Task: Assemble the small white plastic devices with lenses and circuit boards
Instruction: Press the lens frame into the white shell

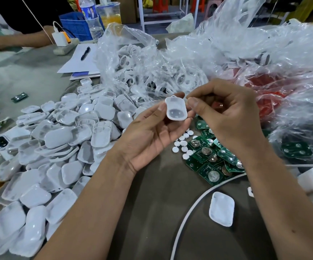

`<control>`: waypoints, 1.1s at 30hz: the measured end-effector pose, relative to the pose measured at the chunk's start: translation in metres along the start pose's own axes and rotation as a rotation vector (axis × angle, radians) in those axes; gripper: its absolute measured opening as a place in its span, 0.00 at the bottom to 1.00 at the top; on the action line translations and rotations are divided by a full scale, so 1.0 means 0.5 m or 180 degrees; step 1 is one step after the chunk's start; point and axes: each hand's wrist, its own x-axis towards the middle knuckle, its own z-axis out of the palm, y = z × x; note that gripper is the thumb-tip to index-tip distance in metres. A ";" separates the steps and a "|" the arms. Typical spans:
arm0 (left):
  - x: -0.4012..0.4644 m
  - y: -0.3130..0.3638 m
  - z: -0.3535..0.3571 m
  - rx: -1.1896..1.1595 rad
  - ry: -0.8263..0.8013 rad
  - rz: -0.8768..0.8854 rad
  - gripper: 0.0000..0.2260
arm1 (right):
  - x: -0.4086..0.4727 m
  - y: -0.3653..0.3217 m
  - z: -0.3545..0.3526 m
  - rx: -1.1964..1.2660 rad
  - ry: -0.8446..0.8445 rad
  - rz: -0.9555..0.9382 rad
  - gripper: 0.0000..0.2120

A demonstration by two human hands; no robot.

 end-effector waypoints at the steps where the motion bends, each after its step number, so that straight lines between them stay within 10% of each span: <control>1: 0.000 -0.003 0.002 0.0000 0.0054 -0.0013 0.18 | 0.000 0.001 0.000 -0.0151 -0.0010 -0.0016 0.03; 33: 0.005 -0.013 0.012 0.0227 0.0494 -0.0064 0.23 | -0.001 -0.020 -0.002 -0.0932 -0.0558 0.0018 0.05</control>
